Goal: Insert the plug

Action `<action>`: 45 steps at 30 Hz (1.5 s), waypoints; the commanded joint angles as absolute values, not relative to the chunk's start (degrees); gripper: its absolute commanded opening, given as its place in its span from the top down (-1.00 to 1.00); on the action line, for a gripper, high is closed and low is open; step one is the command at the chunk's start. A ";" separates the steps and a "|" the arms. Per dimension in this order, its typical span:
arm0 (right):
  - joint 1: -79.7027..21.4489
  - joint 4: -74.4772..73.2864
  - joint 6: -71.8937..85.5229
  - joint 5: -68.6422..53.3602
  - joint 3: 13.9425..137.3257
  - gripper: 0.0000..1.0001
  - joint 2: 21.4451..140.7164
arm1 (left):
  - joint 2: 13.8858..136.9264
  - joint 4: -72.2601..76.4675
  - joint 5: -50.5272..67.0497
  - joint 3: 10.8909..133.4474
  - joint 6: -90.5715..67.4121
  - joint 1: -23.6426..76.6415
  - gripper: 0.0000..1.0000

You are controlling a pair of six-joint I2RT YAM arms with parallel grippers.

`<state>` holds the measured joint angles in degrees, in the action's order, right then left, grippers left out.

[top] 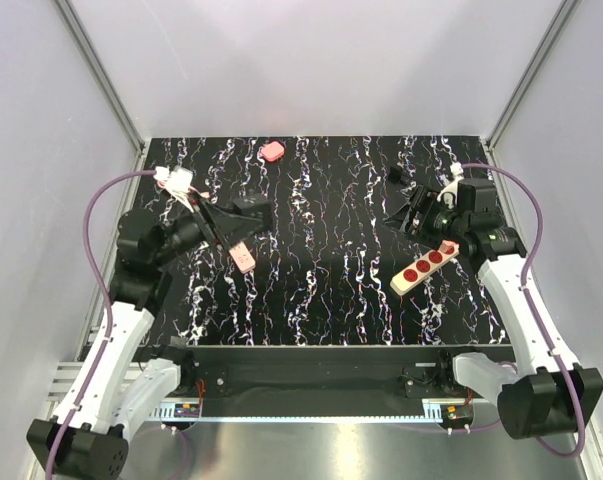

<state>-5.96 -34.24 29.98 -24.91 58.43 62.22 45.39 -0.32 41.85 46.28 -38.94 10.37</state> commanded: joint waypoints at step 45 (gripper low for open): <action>-13.53 -13.07 33.58 -36.24 49.22 -0.73 51.15 | 41.48 22.72 46.02 37.53 0.28 38.23 0.99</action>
<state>-12.78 -11.20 35.07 -40.47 47.94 50.54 40.36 16.29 54.02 35.55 1.10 38.04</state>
